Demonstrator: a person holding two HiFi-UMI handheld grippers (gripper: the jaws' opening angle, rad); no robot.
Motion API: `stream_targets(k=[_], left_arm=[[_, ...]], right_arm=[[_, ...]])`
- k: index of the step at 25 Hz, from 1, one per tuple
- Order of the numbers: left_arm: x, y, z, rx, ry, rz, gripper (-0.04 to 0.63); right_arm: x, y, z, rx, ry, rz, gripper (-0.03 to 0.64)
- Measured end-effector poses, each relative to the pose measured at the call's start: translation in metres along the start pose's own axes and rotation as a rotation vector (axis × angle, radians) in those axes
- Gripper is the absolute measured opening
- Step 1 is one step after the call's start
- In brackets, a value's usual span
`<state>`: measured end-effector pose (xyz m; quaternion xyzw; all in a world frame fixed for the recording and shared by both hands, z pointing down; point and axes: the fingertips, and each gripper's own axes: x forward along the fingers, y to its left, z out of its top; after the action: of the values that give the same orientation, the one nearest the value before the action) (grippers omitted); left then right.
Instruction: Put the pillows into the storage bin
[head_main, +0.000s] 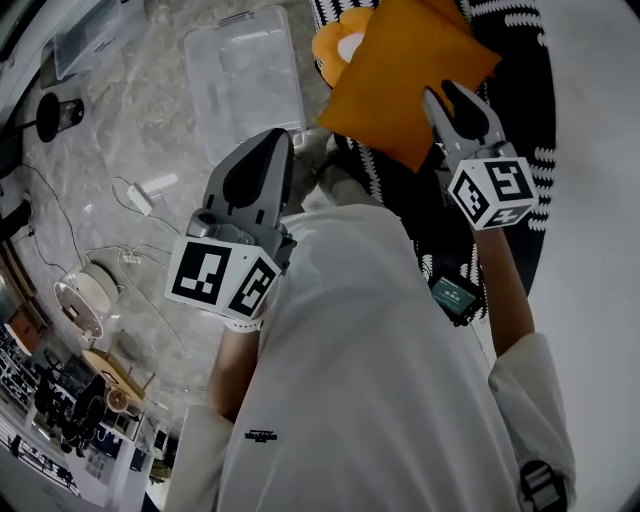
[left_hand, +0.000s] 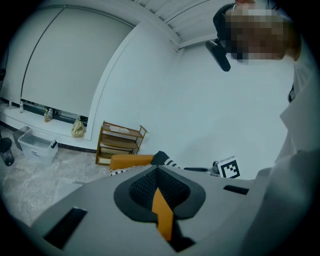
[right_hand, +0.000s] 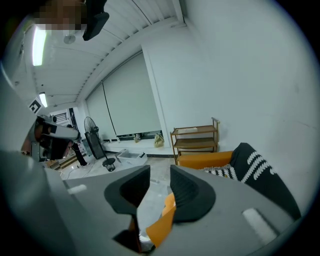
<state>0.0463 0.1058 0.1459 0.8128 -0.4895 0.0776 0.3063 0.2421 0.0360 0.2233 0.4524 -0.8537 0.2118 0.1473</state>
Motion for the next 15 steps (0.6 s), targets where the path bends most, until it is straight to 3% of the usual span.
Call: stream_targets(k=[7,15], left_arm=[[0.019,0.005,-0.030,-0.012,0.062,-0.029,0.008],[0.033,0.013,-0.058,-0.072,0.101,-0.004,0.008]], right_arm=[[0.038,-0.019,-0.078,0.010,0.136,0.007,0.158],[0.076,-0.054,-0.158,0.031,0.257,-0.043,0.218]])
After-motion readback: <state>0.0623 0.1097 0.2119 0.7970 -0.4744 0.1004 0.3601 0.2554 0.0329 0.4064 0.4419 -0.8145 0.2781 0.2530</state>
